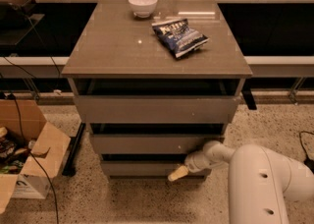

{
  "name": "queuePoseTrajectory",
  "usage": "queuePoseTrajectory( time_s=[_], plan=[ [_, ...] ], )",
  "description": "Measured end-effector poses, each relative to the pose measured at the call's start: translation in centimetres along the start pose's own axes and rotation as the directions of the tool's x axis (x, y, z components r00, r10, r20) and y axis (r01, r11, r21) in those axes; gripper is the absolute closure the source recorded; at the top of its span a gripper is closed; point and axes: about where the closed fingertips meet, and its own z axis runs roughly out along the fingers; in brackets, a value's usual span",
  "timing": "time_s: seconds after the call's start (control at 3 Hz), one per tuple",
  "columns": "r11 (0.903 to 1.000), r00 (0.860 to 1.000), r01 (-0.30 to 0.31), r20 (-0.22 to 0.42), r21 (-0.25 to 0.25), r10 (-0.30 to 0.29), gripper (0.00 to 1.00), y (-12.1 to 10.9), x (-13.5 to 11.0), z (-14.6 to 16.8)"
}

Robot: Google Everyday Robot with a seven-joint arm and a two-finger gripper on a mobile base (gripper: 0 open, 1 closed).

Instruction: Open bottom drawer

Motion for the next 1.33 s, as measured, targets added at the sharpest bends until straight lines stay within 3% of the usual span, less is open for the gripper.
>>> queuePoseTrajectory(
  time_s=[0.33,0.67,1.0,1.33],
  plan=[
    [1.0000,1.000,0.000,0.000,0.000,0.000,0.19,0.1,0.1,0.0],
    [0.9991,0.999,-0.025,-0.043,-0.034,0.024,0.50,1.0,1.4,1.1],
    [0.9985,0.998,-0.033,-0.052,-0.045,0.030,0.73,1.5,1.5,1.2],
    [0.9985,0.998,-0.033,-0.052,-0.045,0.030,0.69,1.5,1.4,1.0]
  ],
)
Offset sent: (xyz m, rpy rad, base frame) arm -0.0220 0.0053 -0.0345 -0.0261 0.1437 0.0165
